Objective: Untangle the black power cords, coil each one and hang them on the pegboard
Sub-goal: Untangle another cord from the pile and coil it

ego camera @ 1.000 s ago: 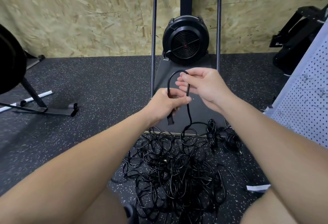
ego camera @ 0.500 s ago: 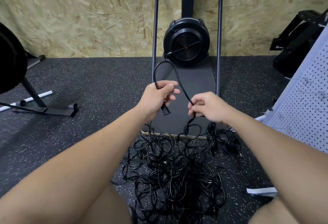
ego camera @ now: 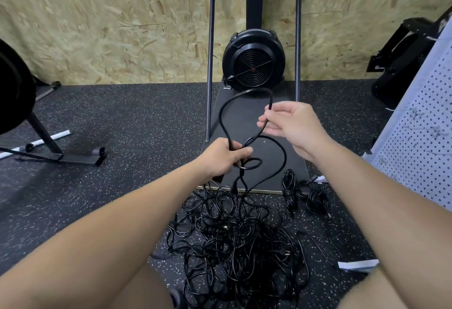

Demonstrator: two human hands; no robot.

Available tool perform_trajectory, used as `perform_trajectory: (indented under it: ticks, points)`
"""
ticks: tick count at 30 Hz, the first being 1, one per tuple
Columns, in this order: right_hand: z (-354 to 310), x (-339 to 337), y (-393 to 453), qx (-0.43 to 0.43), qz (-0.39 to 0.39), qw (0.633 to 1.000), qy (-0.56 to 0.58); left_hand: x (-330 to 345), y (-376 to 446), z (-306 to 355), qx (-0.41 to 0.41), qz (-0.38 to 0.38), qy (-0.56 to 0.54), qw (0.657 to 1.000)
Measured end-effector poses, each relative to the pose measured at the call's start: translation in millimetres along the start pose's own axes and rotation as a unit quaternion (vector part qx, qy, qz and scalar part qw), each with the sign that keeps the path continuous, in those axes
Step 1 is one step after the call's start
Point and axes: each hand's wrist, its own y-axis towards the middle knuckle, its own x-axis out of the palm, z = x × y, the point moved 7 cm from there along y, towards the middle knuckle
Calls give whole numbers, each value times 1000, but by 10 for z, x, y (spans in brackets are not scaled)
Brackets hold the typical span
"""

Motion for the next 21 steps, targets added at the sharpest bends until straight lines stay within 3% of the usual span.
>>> perform_trajectory:
  ticks: [5, 10, 12, 16, 21]
  points:
    - [226, -34, 42, -29, -34, 976, -212, -119, 14, 93, 34, 49, -79, 995]
    - [198, 103, -10, -104, -129, 922, -350, -163, 46, 123, 33, 55, -112, 992]
    - [165, 75, 0, -112, -127, 908, -383, -252, 47, 99, 28, 81, -98, 991]
    - [124, -33, 64, -99, -100, 897, -418, -566, 81, 42, 23, 178, 2, 984]
    - [61, -190, 9, -8, -97, 932, -349, -877, 168, -138, 4, 193, 44, 980]
